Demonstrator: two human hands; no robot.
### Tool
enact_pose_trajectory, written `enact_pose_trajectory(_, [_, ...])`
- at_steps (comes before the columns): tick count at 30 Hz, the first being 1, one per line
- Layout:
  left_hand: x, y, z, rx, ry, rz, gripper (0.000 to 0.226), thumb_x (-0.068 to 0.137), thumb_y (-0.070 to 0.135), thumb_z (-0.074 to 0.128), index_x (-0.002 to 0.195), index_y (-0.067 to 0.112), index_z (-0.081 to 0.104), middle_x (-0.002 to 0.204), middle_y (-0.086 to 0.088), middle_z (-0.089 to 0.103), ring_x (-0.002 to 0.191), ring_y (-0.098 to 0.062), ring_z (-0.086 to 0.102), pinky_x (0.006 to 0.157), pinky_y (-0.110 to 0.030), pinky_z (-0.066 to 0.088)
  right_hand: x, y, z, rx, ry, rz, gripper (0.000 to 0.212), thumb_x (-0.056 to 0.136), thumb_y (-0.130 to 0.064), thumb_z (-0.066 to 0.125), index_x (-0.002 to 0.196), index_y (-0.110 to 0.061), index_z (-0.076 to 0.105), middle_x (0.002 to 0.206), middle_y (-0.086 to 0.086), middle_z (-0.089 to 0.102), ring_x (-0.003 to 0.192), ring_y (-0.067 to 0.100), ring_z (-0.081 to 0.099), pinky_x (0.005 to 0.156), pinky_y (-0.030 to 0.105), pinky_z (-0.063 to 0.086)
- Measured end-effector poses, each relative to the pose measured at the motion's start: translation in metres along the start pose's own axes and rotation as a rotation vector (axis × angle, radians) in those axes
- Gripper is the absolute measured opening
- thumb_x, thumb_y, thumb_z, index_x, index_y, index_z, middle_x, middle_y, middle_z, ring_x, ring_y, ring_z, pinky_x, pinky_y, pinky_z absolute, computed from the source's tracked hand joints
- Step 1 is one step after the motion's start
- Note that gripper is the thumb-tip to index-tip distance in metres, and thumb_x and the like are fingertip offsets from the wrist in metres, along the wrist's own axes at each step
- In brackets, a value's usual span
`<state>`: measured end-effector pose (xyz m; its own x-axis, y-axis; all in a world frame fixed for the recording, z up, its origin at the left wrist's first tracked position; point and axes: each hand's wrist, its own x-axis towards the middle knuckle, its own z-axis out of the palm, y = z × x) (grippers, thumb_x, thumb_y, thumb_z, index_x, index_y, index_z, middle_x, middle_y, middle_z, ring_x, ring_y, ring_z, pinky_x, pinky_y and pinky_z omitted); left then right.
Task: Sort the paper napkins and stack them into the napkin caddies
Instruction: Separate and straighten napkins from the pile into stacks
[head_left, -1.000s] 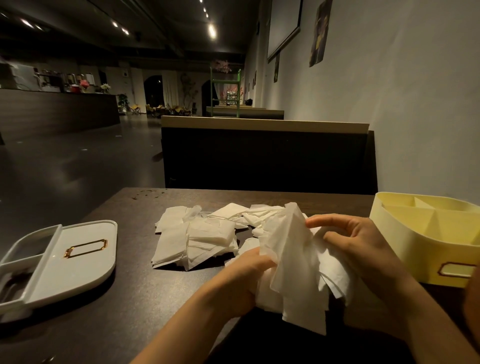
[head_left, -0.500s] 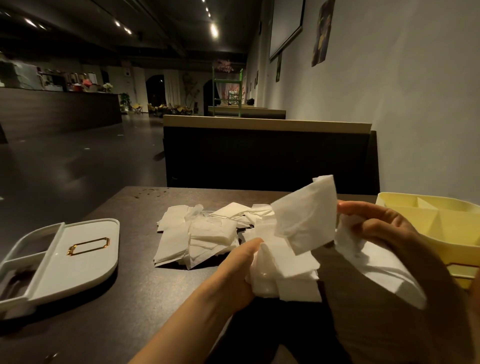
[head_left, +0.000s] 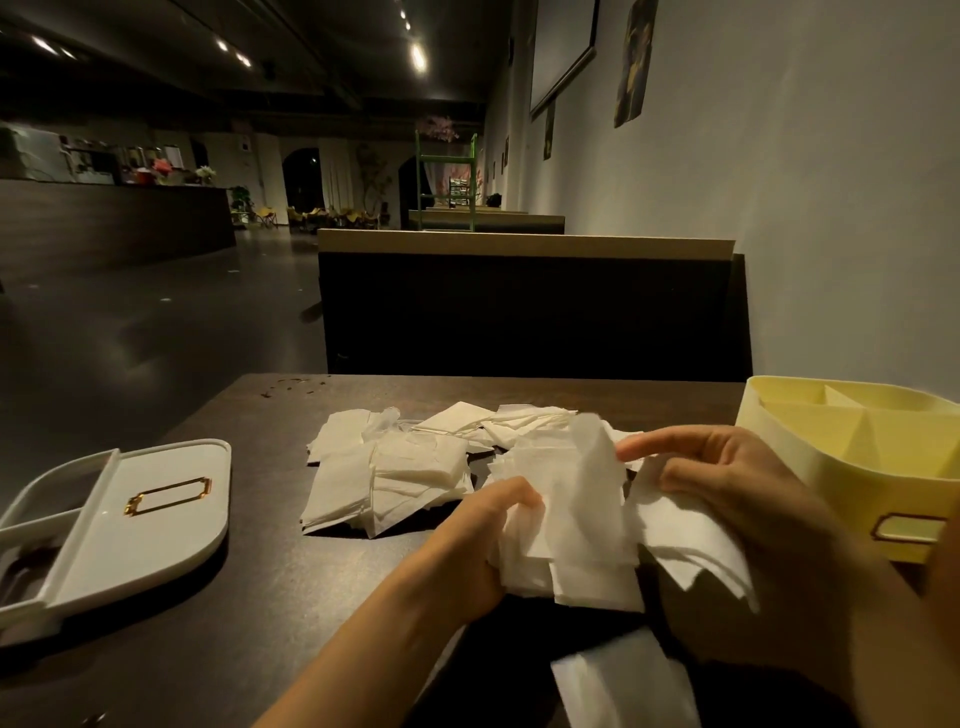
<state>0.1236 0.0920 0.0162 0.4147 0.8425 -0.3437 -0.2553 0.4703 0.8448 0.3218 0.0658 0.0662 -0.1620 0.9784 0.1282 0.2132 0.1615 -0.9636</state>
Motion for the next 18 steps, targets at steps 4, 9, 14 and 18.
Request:
enact_pose_trajectory(4, [-0.003,0.002,0.003,0.038,0.009,0.008,0.020,0.088,0.012,0.042,0.105,0.010,0.053,0.081,-0.011,0.065,0.068,-0.024,0.063,0.053,-0.028,0.053,0.005,0.009,0.009,-0.223,0.067,-0.034,0.035,0.083,0.005,0.055,0.085,-0.022,0.076,0.084,-0.001,0.074,0.079,0.017,0.068,0.074,0.029,0.058])
enact_pose_trajectory(9, [-0.005,0.003,0.002,0.022,-0.016,-0.014,0.031,0.089,0.015,0.041,0.118,0.011,0.051,0.111,-0.019,0.063,0.084,-0.029,0.063,0.060,-0.031,0.056,0.004,0.009,0.014,-0.412,0.223,-0.308,0.041,0.086,0.003,0.055,0.084,-0.036,0.067,0.097,-0.019,0.065,0.096,0.002,0.062,0.075,0.009,0.051])
enact_pose_trajectory(14, [-0.009,0.003,0.004,0.040,-0.032,-0.012,0.020,0.090,0.012,0.041,0.106,0.013,0.054,0.093,-0.013,0.062,0.076,-0.024,0.061,0.055,-0.029,0.057,0.005,0.011,0.012,-0.404,0.382,-0.464,0.033,0.086,-0.001,0.057,0.094,-0.032,0.065,0.102,-0.023,0.061,0.102,-0.011,0.055,0.077,0.001,0.045])
enact_pose_trajectory(18, [-0.010,0.006,0.003,0.081,0.028,-0.082,0.004,0.091,0.019,0.048,0.092,0.017,0.045,0.096,-0.009,0.051,0.081,-0.022,0.055,0.053,-0.027,0.053,0.002,0.010,0.005,-0.292,0.494,-0.472,0.030,0.087,0.001,0.056,0.101,-0.024,0.066,0.104,-0.021,0.061,0.094,-0.016,0.055,0.068,-0.001,0.045])
